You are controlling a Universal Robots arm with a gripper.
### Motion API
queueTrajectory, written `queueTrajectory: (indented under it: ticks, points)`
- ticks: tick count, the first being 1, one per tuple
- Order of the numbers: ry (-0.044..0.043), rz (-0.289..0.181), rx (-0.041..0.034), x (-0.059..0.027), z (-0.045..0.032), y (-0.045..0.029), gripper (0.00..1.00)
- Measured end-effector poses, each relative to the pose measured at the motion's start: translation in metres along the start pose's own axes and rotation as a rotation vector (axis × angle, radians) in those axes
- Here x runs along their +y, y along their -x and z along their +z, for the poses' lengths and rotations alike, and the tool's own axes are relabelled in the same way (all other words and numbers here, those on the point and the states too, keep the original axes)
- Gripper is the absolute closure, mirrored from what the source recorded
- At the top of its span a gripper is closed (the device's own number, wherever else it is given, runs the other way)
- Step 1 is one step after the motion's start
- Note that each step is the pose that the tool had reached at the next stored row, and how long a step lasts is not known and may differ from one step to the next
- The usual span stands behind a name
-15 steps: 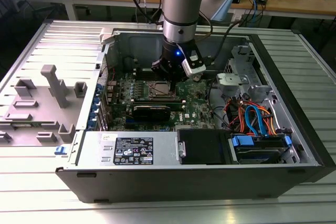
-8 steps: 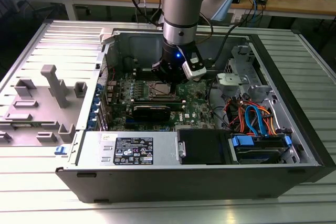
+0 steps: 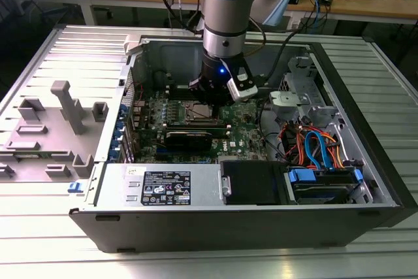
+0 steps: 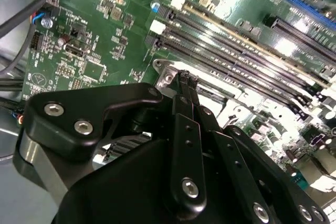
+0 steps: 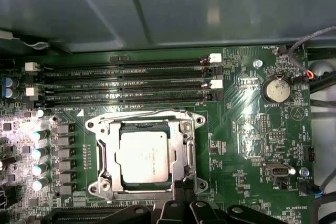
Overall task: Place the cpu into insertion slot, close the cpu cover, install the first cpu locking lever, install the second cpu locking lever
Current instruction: 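Install the second cpu locking lever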
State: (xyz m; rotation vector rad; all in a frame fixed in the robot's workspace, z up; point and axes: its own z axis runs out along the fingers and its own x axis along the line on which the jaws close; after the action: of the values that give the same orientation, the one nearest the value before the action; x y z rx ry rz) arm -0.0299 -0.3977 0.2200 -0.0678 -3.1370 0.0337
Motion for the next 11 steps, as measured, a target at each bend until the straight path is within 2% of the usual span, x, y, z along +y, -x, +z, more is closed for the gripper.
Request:
queueTrajectory:
  ticks: [2, 11]
  points:
    - [0.0001, 0.0, 0.0, -0.006, 0.0002, 0.0003, 0.89]
    - [0.0, 0.0, 0.0, -0.0107, -0.002, 0.0004, 0.89]
